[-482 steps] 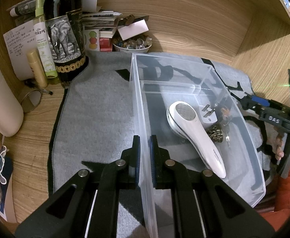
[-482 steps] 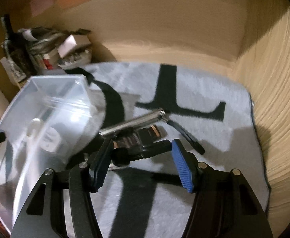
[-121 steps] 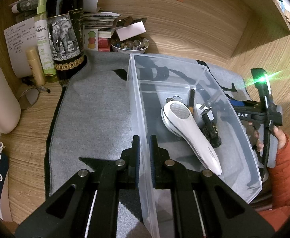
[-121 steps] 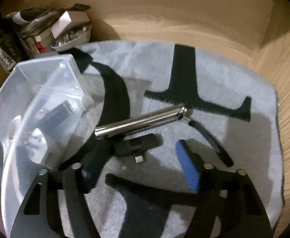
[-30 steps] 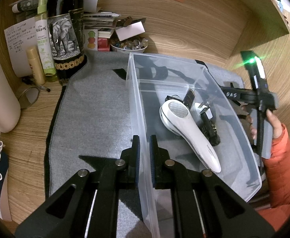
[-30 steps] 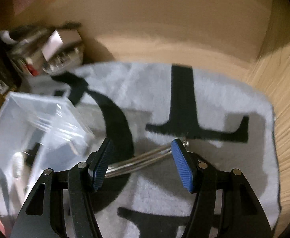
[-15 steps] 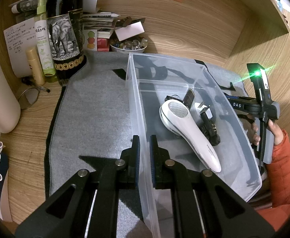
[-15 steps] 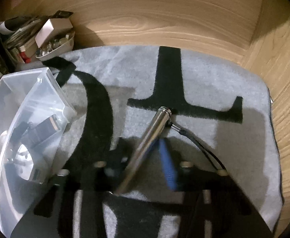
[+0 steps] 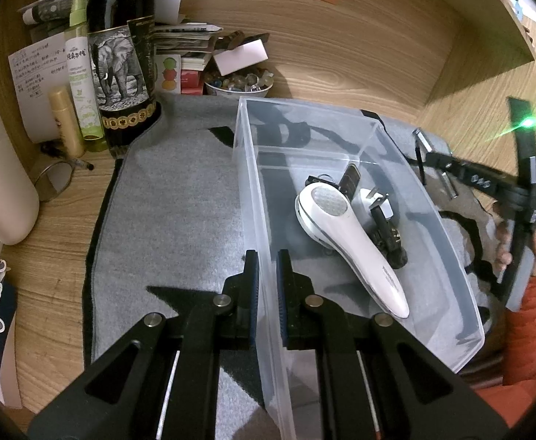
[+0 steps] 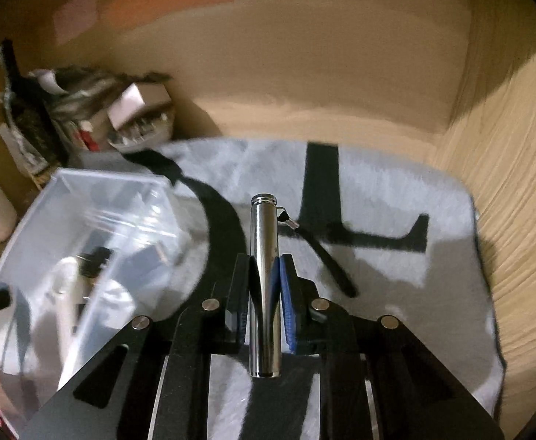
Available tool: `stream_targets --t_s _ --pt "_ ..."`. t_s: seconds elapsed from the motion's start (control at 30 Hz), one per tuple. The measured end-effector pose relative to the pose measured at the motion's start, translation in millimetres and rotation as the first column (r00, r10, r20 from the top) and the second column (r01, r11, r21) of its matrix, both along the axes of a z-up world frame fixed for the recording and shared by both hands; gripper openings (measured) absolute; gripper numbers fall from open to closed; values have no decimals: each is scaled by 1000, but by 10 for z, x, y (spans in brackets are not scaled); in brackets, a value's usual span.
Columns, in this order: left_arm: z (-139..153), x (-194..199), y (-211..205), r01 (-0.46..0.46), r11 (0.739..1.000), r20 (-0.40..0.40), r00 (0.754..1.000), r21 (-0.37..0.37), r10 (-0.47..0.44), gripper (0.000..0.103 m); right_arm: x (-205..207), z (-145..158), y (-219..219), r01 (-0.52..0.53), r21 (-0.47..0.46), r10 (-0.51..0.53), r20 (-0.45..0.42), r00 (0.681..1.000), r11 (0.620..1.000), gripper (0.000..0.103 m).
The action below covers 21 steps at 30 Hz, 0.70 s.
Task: Organize rigid objects
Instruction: 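Lower the flashlight into the clear box and open the right tool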
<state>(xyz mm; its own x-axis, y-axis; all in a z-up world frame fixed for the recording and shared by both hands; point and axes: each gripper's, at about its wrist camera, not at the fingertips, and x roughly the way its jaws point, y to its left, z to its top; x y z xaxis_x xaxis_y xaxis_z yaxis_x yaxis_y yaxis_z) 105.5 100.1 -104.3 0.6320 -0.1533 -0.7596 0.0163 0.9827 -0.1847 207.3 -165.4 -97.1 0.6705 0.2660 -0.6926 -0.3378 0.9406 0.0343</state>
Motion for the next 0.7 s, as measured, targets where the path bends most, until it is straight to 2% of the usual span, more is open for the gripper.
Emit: stream_targets --t_s 0.37,0.7 --pt "-9 -17 8 -3 1000 4 1000 -6 3 9 -320 508 264 -91 40 83 166 983 995 14" --pt "-9 -19 10 -2 1000 4 1000 -4 2 9 -549 636 564 -215 44 201 209 957 976 14"
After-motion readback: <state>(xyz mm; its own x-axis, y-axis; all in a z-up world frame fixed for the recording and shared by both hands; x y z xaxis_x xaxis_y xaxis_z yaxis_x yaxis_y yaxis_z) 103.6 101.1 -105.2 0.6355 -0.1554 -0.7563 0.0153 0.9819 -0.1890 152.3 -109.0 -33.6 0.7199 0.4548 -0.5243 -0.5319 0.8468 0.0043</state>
